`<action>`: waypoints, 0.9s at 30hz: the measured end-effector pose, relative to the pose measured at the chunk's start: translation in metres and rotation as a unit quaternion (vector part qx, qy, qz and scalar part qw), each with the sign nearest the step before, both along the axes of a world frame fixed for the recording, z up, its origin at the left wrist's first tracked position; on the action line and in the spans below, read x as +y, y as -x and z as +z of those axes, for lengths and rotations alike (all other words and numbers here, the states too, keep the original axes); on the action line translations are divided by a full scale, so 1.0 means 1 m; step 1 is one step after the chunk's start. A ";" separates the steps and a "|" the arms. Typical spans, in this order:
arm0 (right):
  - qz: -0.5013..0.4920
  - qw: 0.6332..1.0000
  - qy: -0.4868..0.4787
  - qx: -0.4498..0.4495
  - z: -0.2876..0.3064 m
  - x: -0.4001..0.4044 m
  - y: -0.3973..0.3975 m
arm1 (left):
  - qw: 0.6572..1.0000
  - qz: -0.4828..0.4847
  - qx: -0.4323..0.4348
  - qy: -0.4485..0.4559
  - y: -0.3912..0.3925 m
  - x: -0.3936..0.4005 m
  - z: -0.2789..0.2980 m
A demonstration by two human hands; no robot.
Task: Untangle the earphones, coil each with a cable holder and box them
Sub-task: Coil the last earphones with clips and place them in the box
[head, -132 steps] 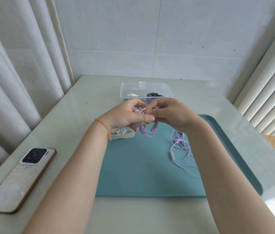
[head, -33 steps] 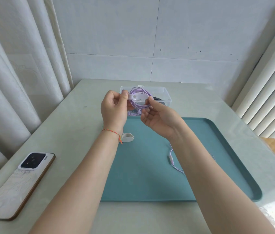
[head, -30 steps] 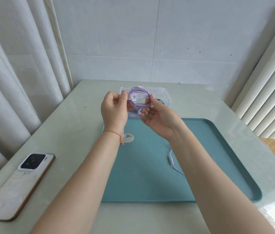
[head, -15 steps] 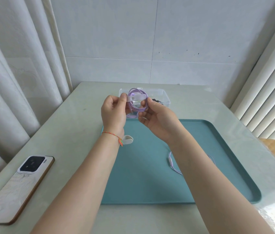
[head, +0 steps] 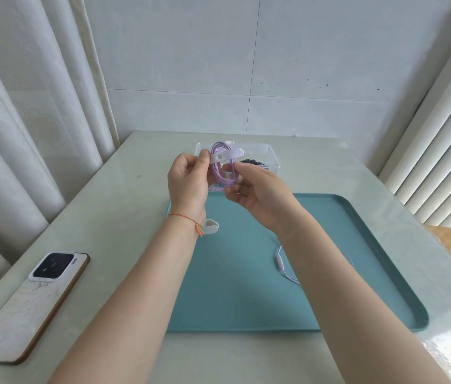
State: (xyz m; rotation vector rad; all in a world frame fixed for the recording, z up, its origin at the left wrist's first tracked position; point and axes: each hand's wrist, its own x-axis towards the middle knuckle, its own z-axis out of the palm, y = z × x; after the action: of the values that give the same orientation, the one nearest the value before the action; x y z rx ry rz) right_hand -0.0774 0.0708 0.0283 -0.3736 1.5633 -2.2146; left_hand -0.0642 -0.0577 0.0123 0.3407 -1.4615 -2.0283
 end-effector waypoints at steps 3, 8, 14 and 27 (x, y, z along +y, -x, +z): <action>0.005 0.991 -0.116 0.069 0.001 0.007 0.003 | 0.998 0.044 -0.026 0.045 -0.001 -0.002 0.000; -0.039 0.971 -0.202 0.124 0.008 0.026 0.014 | 0.989 0.056 -0.023 0.137 0.002 -0.007 -0.002; -0.093 0.980 -0.121 0.126 0.015 0.030 0.013 | 0.984 0.061 0.002 0.165 -0.005 -0.001 0.007; -0.141 0.987 0.010 0.079 0.022 0.025 -0.020 | 0.999 0.030 -0.014 -0.024 -0.020 0.036 0.020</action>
State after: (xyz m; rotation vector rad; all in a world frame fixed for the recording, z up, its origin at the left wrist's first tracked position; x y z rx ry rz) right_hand -0.0579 0.0961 0.0502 -0.3619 1.7737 -2.4656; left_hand -0.0439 -0.0214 0.0323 0.4285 -1.4038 -2.0204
